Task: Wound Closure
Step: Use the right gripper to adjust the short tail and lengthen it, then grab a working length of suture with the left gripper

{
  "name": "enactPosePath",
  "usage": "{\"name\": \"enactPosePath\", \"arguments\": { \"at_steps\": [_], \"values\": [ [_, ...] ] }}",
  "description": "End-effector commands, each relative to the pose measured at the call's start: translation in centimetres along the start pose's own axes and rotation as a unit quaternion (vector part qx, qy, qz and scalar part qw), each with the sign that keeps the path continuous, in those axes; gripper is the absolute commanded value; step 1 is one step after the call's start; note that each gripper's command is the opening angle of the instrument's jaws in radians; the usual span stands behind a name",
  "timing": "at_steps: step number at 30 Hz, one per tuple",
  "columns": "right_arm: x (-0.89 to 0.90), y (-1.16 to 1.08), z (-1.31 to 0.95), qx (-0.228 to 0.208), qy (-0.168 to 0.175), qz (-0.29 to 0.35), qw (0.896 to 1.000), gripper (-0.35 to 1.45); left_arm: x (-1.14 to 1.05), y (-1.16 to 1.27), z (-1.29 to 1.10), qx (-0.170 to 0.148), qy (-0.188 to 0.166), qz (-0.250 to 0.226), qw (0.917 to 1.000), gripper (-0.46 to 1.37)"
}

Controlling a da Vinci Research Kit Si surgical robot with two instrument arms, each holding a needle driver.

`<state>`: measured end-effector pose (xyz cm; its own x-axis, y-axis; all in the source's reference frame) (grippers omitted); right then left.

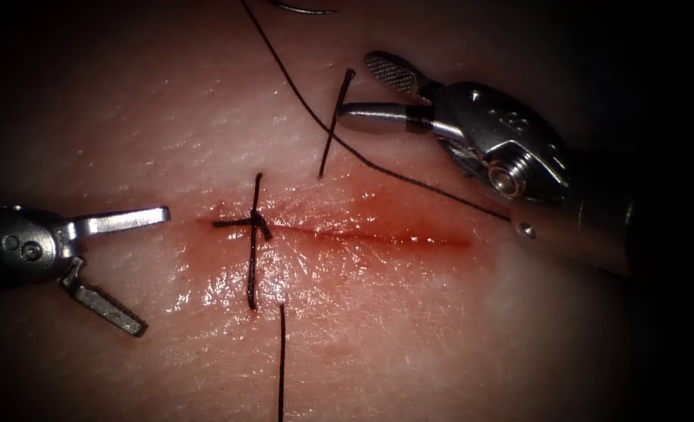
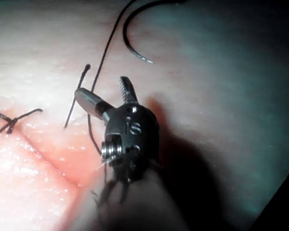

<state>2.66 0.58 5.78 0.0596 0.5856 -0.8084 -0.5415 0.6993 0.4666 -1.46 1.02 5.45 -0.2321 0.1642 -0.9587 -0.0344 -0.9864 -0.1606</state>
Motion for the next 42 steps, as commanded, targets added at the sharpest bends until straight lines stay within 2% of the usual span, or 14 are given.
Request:
{"name": "enactPosePath", "arguments": {
  "at_steps": [1, 4, 11, 16, 20, 29, 36, 42],
  "values": [
    [-0.01, 0.0, -0.04, 0.0, -0.002, 0.003, 1.0, 1.23, 0.01, 0.01, 0.0, 0.001, -0.001, 0.004, 1.0, 0.55],
    [-0.07, 0.01, -0.15, -0.001, -0.01, 0.005, 1.0, 1.22, 0.05, 0.06, 0.05, 0.005, -0.004, 0.016, 0.9999, 0.47],
    [-0.23, -0.01, -0.31, -0.006, -0.021, 0.011, 1.0, 1.22, 0.09, 0.22, 0.17, -0.004, 0.002, 0.023, 0.9997, 0.47],
    [-0.3, -0.03, -0.35, -0.01, -0.024, 0.01, 1.0, 1.22, 0.1, 0.32, 0.22, -0.003, 0.0, 0.032, 0.9995, 0.68],
    [-0.32, -0.05, -0.34, -0.01, -0.024, 0.013, 1.0, 1.22, 0.13, 0.41, 0.25, 0.001, -0.002, 0.037, 0.9993, 0.68],
    [-0.31, -0.09, -0.32, -0.012, -0.024, 0.013, 1.0, 1.22, 0.11, 0.68, 0.52, -0.004, 0.0, 0.057, 0.9984, 0.67],
    [-0.33, -0.14, -0.33, -0.012, -0.023, 0.012, 1.0, 1.23, 0.1, 0.82, 0.78, -0.001, -0.003, 0.081, 0.9967, 0.74],
    [-0.36, -0.15, -0.34, -0.013, -0.022, 0.011, 1.0, 1.22, 0.14, 0.9, 0.89, -0.001, -0.004, 0.102, 0.9948, 0.79]
  ]
}}
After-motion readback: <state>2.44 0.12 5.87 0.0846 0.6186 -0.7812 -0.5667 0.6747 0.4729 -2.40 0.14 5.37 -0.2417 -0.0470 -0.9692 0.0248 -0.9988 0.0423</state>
